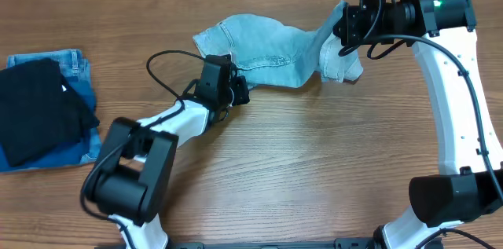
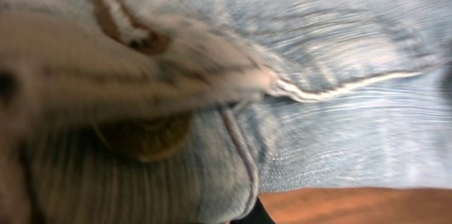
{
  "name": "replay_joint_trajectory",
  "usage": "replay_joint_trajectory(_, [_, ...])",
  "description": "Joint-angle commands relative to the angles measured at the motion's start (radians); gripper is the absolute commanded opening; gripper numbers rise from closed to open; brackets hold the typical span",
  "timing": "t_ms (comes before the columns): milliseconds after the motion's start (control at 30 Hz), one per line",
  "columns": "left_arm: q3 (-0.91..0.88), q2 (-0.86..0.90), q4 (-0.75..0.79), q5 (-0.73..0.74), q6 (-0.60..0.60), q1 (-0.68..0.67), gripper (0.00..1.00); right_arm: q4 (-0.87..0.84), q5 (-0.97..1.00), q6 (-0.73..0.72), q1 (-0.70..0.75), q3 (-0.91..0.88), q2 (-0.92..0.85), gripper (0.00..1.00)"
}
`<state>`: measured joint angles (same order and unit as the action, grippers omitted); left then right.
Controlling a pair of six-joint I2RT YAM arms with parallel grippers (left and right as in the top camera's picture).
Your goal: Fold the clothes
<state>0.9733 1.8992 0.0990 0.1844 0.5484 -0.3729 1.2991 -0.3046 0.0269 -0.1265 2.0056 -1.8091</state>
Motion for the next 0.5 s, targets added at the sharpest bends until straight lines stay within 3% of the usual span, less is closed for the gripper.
replay_joint_trajectory(0, [0.011,-0.331,-0.145,0.011,-0.113,0.012,0.04,-0.018,0.058,0.006,0.002,0.008,0.015,0.04])
replay_joint_trajectory(100, [0.019,-0.58,-0.27,-0.083,-0.145,0.089,0.04,-0.019,0.131,0.002,0.004,0.008,0.015,0.04])
replay_joint_trajectory(233, [0.019,-0.823,-0.354,-0.059,-0.145,0.35,0.04,-0.024,0.147,-0.034,0.021,0.008,0.015,0.04])
replay_joint_trajectory(333, [0.019,-0.851,-0.415,0.021,-0.163,0.496,0.04,-0.02,0.148,-0.082,0.043,0.008,0.015,0.04])
replay_joint_trajectory(467, [0.019,-0.82,-0.446,0.027,-0.187,0.51,0.04,0.02,0.15,-0.11,0.072,0.008,0.015,0.04])
